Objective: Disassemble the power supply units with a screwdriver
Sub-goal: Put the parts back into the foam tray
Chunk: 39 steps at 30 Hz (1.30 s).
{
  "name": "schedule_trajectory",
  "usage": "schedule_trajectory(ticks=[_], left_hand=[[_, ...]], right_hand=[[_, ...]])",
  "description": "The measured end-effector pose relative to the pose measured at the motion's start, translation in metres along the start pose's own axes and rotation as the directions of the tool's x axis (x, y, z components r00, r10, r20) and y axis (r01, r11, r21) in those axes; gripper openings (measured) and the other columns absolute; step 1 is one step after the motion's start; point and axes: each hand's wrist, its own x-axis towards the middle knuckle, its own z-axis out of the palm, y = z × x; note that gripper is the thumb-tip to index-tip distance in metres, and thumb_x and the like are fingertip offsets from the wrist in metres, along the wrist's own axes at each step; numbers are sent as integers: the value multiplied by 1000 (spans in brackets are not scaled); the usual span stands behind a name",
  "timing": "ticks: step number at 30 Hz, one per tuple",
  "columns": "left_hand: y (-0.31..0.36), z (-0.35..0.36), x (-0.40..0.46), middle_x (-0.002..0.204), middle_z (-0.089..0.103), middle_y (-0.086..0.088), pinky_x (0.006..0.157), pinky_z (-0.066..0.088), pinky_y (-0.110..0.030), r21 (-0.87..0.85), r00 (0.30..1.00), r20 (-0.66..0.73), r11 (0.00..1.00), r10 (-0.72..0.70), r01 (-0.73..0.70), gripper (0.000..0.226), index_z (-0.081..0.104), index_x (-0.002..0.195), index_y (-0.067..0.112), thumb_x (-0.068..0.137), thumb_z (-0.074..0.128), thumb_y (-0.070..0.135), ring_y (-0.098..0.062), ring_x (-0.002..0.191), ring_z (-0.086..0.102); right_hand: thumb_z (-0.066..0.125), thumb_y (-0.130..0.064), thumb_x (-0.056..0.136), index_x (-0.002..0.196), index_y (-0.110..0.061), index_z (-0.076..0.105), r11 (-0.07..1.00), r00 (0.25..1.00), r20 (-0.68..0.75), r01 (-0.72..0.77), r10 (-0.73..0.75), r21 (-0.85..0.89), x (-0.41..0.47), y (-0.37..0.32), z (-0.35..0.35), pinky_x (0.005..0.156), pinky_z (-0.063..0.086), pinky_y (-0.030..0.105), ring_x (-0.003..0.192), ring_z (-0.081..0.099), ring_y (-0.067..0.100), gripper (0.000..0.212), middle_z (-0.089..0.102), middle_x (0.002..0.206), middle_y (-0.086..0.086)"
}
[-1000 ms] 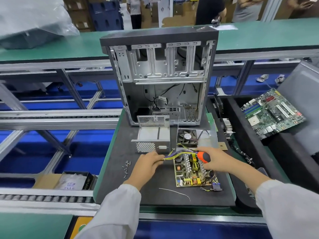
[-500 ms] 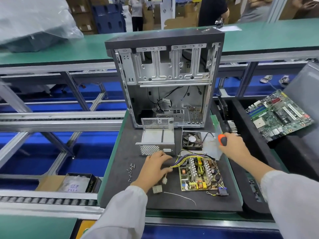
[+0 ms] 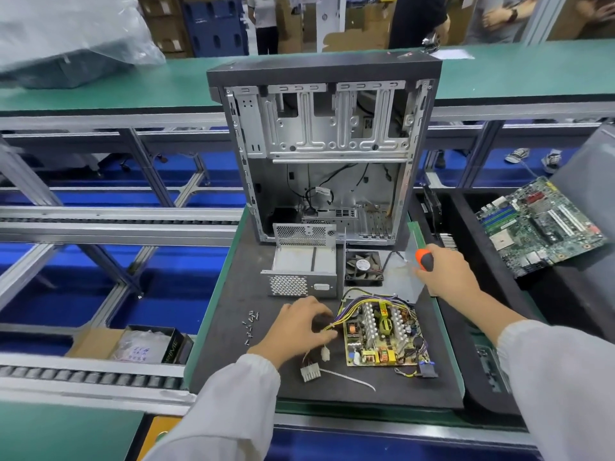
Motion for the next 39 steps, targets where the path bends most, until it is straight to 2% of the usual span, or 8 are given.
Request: schedule_trajectory(ticks=[4, 11, 14, 18, 25, 29, 33, 39], left_hand=[[7, -17, -6, 104, 64, 2, 95, 45, -40, -60, 991, -120, 997, -55, 48, 23, 69, 108, 17, 99, 51, 29, -16, 98, 60], [11, -57, -46, 80, 68, -3, 70, 43, -27, -371, 936, -258, 919, -238, 132, 28, 66, 86, 6, 102, 48, 19, -7, 72, 58], [0, -73, -79, 76, 69, 3, 65, 42, -13, -401, 931, -242, 902, -275, 162, 28, 69, 88, 8, 102, 49, 21, 1, 65, 58], [-30, -88, -125, 73, 70, -3, 72, 51, -23, -543, 921, -212, 823, -326, 166, 30, 67, 80, 10, 102, 48, 16, -9, 69, 66], [-97, -64, -202, 72, 59, -6, 69, 45, -31, -668, 820, -249, 704, -516, 240, 23, 65, 81, 0, 98, 52, 8, -12, 68, 54], [-146, -54, -244, 75, 65, -7, 67, 48, -21, -642, 743, -249, 680, -621, 353, 14, 70, 86, 3, 92, 58, 0, -9, 66, 60], [-188, -36, -272, 82, 69, -10, 70, 46, -24, -595, 681, -203, 641, -703, 485, 12, 70, 95, 0, 88, 60, 0, -16, 73, 61], [-225, -10, -274, 96, 71, -14, 78, 48, -28, -523, 678, -72, 606, -732, 600, 22, 69, 104, 5, 86, 70, 17, -27, 93, 66]], right_hand=[[64, -27, 89, 112, -15, 51, 961, 961, -77, 258, -267, -103, -24, -39, -10, 69, 48, 35, 89, 59, 29, 30, 49, 106, 7], [60, -29, 87, 103, -17, 49, 818, 814, 168, 572, -555, -68, -66, -138, 7, 69, 45, 34, 94, 63, 32, 23, 65, 99, 10], [58, -29, 87, 108, -18, 53, 761, 748, 227, 647, -624, -39, -85, -166, 26, 67, 43, 35, 98, 61, 32, 25, 65, 102, 9], [59, -28, 84, 90, -22, 48, 729, 681, 279, 671, -677, 132, -122, -203, 53, 62, 37, 33, 94, 58, 31, 14, 65, 94, 7], [59, -25, 83, 119, -33, 56, 724, 603, 419, 646, -679, 244, -199, -266, 130, 76, 47, 33, 102, 60, 29, 37, 65, 109, 3], [60, -22, 82, 110, -25, 58, 731, 593, 494, 668, -636, 140, -226, -298, 170, 72, 45, 32, 100, 61, 29, 28, 64, 108, 6], [54, -24, 86, 103, -20, 54, 599, 475, 611, 800, -633, 0, -253, -307, 213, 74, 45, 35, 102, 60, 32, 17, 59, 112, 8], [53, -5, 87, 150, -15, 16, 604, 507, 725, 782, -466, -158, -281, -284, 258, 64, 37, 41, 97, 61, 37, 74, 34, 142, 13]])
